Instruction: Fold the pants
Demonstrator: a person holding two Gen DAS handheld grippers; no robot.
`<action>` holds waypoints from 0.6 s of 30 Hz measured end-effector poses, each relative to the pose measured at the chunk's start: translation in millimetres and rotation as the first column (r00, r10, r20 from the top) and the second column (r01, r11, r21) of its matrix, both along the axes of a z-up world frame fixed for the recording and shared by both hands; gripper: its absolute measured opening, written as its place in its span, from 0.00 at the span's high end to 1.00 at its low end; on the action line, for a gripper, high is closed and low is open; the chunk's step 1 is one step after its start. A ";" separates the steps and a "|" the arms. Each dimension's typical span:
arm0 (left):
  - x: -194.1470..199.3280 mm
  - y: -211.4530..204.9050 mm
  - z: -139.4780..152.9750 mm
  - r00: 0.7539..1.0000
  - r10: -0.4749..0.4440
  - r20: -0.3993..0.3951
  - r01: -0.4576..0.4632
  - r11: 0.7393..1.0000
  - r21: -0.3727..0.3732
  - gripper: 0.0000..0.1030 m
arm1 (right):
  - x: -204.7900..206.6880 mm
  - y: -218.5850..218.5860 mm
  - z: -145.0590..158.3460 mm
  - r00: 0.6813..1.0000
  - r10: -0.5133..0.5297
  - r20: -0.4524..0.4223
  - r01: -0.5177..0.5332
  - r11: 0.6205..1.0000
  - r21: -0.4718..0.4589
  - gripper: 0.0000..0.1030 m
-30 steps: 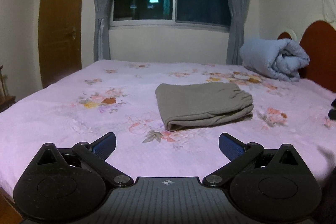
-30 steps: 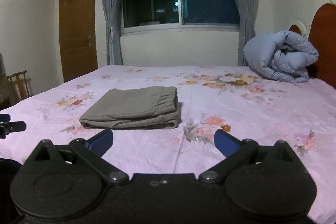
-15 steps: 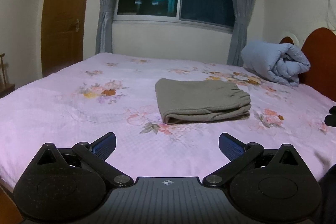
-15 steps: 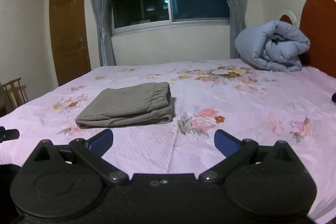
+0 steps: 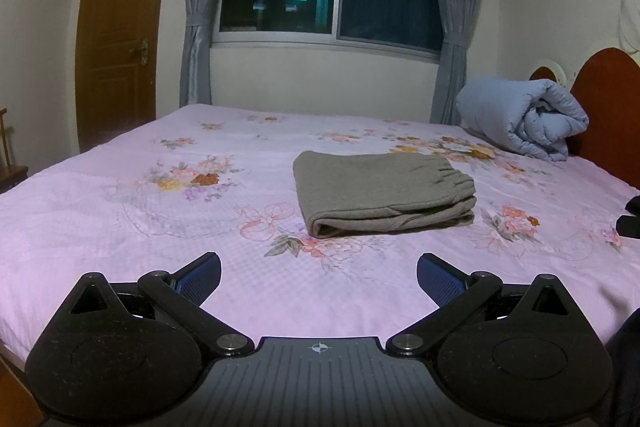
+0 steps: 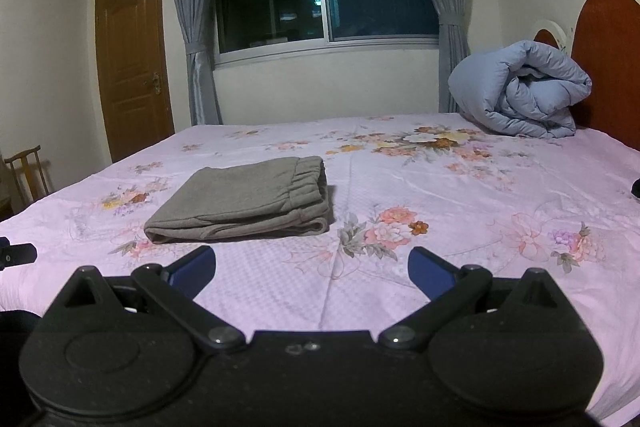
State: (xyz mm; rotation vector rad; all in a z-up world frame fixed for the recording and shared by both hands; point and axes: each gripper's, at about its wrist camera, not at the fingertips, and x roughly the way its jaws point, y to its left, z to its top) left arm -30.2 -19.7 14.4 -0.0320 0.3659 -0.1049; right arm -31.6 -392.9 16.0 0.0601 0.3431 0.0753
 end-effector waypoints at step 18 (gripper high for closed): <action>1.5 -0.4 0.0 1.000 -0.003 -0.002 0.003 1.000 -0.003 0.00 | 0.1 0.9 0.1 1.000 -0.001 0.000 0.001 1.000 0.001 0.06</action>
